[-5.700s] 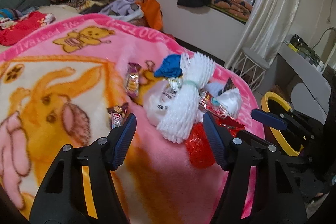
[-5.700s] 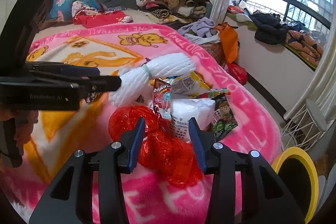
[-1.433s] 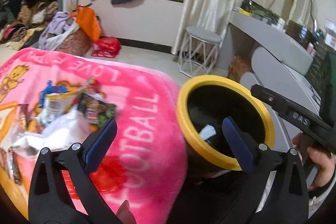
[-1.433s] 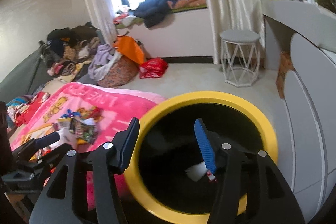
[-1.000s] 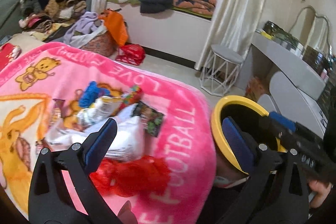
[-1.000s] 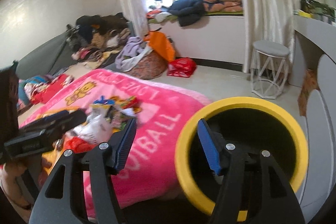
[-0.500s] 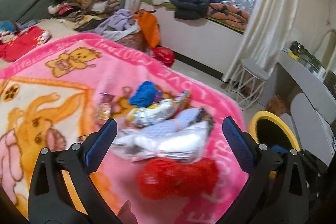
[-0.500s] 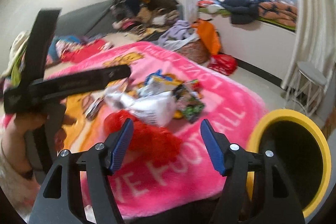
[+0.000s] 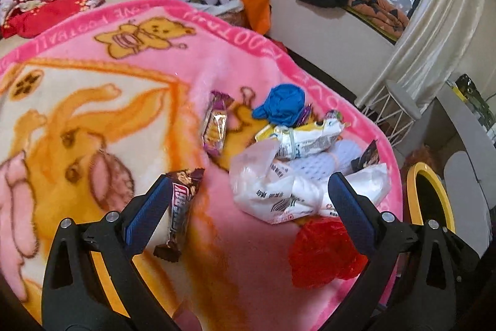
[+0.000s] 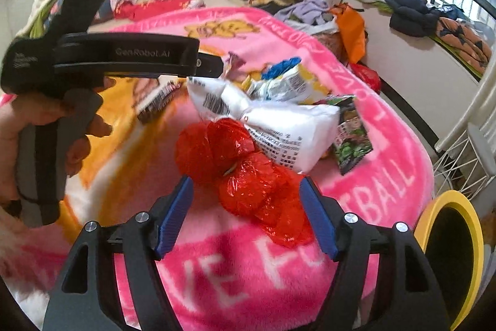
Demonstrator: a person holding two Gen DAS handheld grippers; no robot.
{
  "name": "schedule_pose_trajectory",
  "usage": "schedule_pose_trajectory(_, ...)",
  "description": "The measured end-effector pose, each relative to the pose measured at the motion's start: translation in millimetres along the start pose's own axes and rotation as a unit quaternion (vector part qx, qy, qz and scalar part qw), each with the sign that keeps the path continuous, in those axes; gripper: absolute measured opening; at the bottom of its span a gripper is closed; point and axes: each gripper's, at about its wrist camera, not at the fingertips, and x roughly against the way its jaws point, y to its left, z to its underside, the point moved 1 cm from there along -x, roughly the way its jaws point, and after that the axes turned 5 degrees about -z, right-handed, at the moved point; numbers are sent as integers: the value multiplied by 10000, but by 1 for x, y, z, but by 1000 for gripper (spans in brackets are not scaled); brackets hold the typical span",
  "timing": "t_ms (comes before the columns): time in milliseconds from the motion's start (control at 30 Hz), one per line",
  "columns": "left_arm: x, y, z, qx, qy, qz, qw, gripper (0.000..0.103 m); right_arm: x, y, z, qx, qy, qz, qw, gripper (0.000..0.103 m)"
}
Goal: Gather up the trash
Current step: 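Grasp the red plastic bag with the right tool while the left tool grasps the white plastic bag, then carry the red and white plastic bags with both tools over the bin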
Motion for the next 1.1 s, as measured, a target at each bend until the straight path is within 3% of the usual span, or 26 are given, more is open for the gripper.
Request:
schedule_pose_trajectory(133,-14,-3,3,15,224,168,9996,77,-22,-1,1,-5,429,87,9990,65)
schedule_pose_trajectory(167,-17,-3,4,63,287,229,9993,75,-25,-2,2,-17,509,44,9987,60)
schedule_pose_trajectory(200,-21,-3,4,123,340,311,9989,67,-28,-2,3,-28,564,-12,9984,44)
schedule_pose_trajectory(300,-26,-4,7,215,433,420,9979,48,-28,-2,5,-68,570,-127,9983,32)
schedule_pose_trajectory(400,-21,-7,9,179,331,444,9983,30,-19,-1,5,-101,423,-251,9987,29)
schedule_pose_trajectory(700,19,-11,-2,100,-313,481,9983,24,21,10,13,-243,-152,-625,9976,28)
schedule_pose_trajectory(1100,70,-16,-27,45,-1015,381,9941,24,80,-11,10,-673,-956,-526,9917,28)
